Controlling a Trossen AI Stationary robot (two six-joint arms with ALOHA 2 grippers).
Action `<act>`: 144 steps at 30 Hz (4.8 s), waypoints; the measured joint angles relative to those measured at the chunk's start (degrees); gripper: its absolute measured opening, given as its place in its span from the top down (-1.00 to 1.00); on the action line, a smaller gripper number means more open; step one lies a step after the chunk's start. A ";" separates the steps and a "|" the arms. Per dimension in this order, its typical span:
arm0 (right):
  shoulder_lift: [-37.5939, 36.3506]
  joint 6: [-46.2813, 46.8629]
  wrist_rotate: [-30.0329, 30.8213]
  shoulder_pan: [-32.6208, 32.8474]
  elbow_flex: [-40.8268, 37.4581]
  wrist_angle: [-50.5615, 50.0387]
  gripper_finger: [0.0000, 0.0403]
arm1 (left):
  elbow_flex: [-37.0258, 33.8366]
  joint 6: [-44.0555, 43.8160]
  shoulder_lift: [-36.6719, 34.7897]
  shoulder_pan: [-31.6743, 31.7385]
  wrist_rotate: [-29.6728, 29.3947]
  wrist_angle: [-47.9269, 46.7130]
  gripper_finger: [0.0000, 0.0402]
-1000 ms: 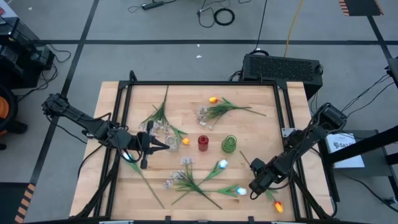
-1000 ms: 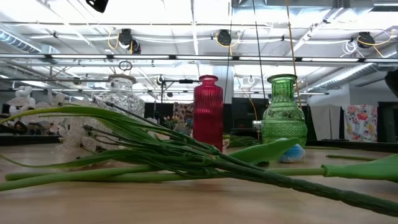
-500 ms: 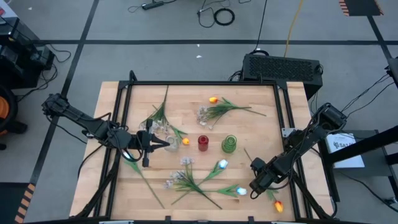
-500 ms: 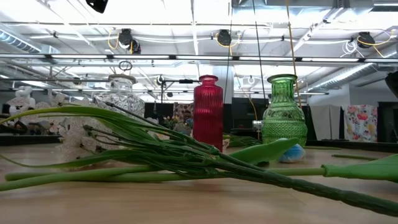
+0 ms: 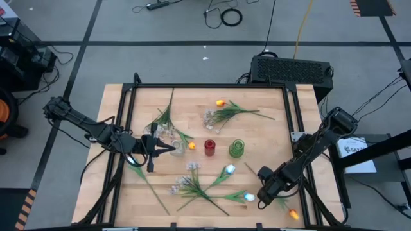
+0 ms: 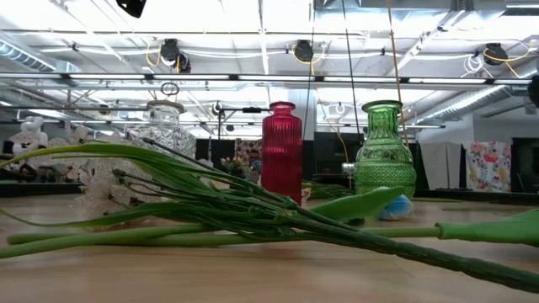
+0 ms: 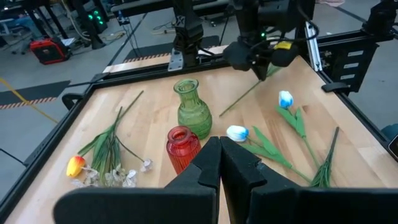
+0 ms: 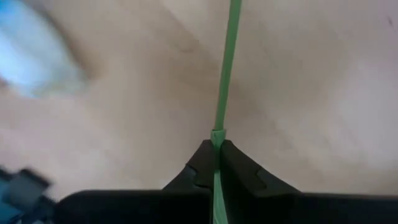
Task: Sort flowers into vase by color
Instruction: Put the bottom right yellow tulip into the green vase
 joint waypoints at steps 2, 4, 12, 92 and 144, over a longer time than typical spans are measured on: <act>0.00 -0.53 0.08 0.03 2.24 -1.66 0.99 | 0.00 -0.02 0.00 0.00 0.02 0.04 0.95; 0.00 -1.71 0.08 0.08 4.79 -3.31 0.99 | 0.00 -0.03 0.00 0.00 0.02 0.08 0.95; -0.03 -9.56 0.44 0.07 17.23 -7.34 0.99 | 0.00 -0.42 0.00 0.00 0.02 2.06 0.95; -0.13 -33.25 -4.02 -22.87 35.13 -19.50 0.99 | 32.15 41.61 49.46 4.52 -19.57 4.35 0.53; -3.52 -73.73 20.86 -26.87 63.64 -22.40 -0.12 | 32.09 23.63 40.20 1.70 -12.75 -16.29 0.96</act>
